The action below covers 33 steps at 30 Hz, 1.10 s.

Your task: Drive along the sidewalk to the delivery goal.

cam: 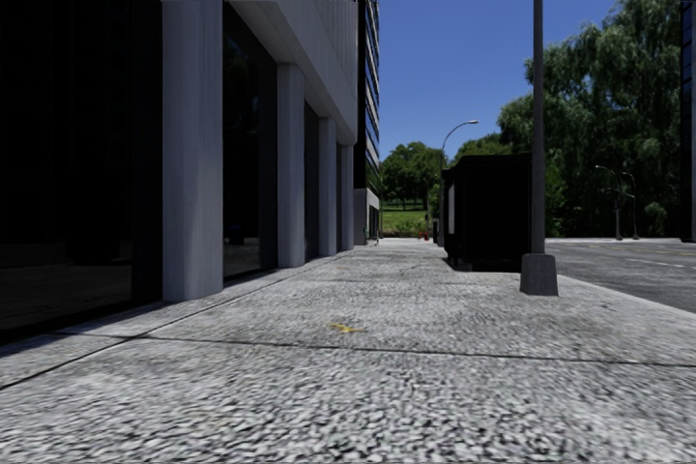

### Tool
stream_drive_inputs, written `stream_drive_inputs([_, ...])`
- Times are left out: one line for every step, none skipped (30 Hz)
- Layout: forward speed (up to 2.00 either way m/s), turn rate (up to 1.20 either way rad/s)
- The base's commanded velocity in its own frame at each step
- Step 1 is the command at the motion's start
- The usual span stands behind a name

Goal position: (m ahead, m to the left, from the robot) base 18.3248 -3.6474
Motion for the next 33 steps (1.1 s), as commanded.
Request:
stream_drive_inputs([2.0, 0.52])
stream_drive_inputs([2.0, 0.52])
stream_drive_inputs([2.0, 0.52])
stream_drive_inputs([2.0, 0.52])
stream_drive_inputs([2.0, 0.52])
stream_drive_inputs([2.0, 0.52])
stream_drive_inputs([2.0, 0.52])
stream_drive_inputs([2.0, 0.51])
stream_drive_inputs([2.0, 0.51])
stream_drive_inputs([2.0, 0.0])
stream_drive_inputs([2.0, 0.0])
stream_drive_inputs([2.0, 0.0])
stream_drive_inputs([2.0, 0.0])
stream_drive_inputs([2.0, 0.0])
stream_drive_inputs([2.0, 0.0])
stream_drive_inputs([2.0, 0.0])
stream_drive_inputs([2.0, 0.0])
stream_drive_inputs([2.0, 0.0])
stream_drive_inputs([2.0, -0.12])
stream_drive_inputs([2.0, -0.12])
stream_drive_inputs([2.0, -0.17])
stream_drive_inputs([2.0, -0.19])
stream_drive_inputs([2.0, -0.19])
stream_drive_inputs([2.0, -0.21])
stream_drive_inputs([2.0, -0.23])
stream_drive_inputs([2.0, -0.38])
stream_drive_inputs([2.0, -0.38])
stream_drive_inputs([2.0, -0.55])
stream_drive_inputs([2.0, -0.55])
stream_drive_inputs([2.0, -0.55])
stream_drive_inputs([2.0, -0.55])
stream_drive_inputs([2.0, -0.55])
stream_drive_inputs([2.0, -0.55])
